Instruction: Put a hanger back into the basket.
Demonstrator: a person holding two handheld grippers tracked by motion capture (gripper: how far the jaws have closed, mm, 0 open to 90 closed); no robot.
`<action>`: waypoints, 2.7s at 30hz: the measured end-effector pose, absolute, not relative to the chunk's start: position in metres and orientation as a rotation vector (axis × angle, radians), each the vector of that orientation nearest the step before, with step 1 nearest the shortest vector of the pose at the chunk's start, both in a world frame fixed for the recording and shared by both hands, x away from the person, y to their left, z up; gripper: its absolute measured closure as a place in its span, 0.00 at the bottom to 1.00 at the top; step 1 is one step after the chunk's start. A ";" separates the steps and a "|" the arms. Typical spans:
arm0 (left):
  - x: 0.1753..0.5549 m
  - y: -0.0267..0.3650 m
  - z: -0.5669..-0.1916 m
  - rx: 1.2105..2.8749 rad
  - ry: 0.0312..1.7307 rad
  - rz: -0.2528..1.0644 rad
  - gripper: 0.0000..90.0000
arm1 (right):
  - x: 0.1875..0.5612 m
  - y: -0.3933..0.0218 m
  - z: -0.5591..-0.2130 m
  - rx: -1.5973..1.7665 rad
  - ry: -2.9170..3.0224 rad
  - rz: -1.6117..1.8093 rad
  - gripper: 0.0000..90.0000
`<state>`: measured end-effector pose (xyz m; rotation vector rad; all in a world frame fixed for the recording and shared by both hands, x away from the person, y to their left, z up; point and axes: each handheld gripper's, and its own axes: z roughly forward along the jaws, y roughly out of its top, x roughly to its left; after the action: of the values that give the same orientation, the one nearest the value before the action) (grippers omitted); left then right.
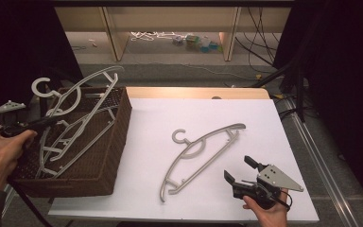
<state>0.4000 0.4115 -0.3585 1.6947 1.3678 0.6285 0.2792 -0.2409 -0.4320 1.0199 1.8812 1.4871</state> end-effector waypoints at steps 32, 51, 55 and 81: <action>0.386 0.438 -0.387 1.842 1.340 0.585 0.91 | 0.281 -0.240 -0.433 1.020 1.890 1.465 0.18; 0.407 0.414 -0.412 2.069 1.438 0.537 0.90 | 0.280 -0.241 -0.433 1.021 1.887 1.465 0.18; 0.406 0.416 -0.415 2.058 1.462 0.556 0.82 | 0.281 -0.241 -0.433 1.018 1.889 1.463 0.18; 0.356 0.318 -0.345 1.620 1.191 0.589 0.33 | 0.280 -0.242 -0.432 1.020 1.895 1.470 0.18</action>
<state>0.3564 0.3184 -0.3453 1.6197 1.1908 0.5892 0.2804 -0.2415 -0.4322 1.0199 1.8946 1.4697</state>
